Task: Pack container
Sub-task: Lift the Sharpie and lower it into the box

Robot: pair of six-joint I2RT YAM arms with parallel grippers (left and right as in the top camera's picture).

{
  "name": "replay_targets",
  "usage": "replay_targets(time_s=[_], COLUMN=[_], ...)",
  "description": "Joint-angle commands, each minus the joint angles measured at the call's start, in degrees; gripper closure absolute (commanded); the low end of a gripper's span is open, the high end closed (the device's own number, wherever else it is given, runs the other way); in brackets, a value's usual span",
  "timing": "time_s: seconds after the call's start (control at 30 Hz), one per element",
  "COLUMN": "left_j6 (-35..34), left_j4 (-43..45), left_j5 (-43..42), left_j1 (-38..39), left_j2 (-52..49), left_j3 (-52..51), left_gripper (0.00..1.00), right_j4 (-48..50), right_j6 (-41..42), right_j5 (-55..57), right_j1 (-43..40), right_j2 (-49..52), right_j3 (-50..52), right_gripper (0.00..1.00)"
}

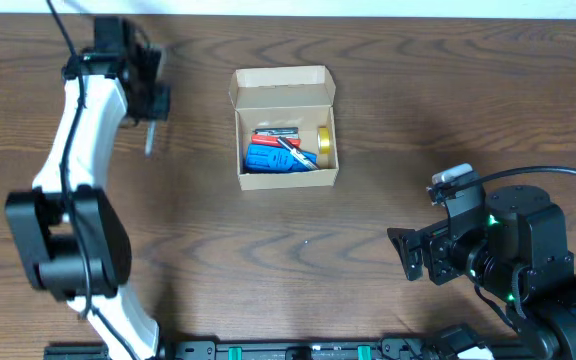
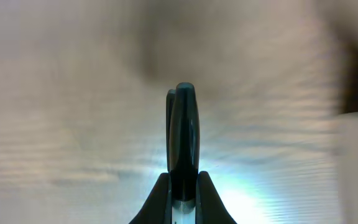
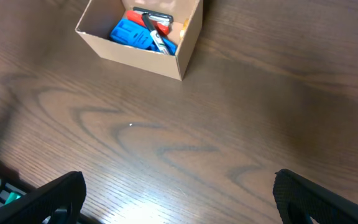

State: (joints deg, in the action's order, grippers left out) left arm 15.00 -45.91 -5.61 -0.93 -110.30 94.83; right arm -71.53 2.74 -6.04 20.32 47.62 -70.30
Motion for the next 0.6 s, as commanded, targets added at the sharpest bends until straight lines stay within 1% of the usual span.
replay_targets(time_s=[0.0,0.1,0.33,0.43,0.57], left_j6=[7.4,15.2,41.2,47.3,49.9], left_j4=[1.0,2.6,2.9,2.9,2.4], left_j5=[-0.4,-0.8,-9.0,-9.4,-9.6], left_j1=[4.6,9.6,19.8,22.6,25.3], left_j2=[3.8,5.3,4.8,4.1,2.7], left_j3=[1.4,1.4,1.3,1.3,1.3], left_gripper=[0.94,0.94,0.94,0.94,0.94], right_j4=[-0.1,0.0,-0.1,0.0,0.0], right_j6=[0.4,0.4,0.4,0.4,0.4], right_j5=[-0.4,-0.4,-0.4,-0.4,-0.4], right_j1=[-0.4,-0.4,-0.4,-0.4,-0.4], right_j2=[0.0,0.0,0.0,0.0,0.0], right_j3=[0.2,0.2,0.2,0.2,0.2], right_gripper=[0.01,0.01,0.01,0.01,0.01])
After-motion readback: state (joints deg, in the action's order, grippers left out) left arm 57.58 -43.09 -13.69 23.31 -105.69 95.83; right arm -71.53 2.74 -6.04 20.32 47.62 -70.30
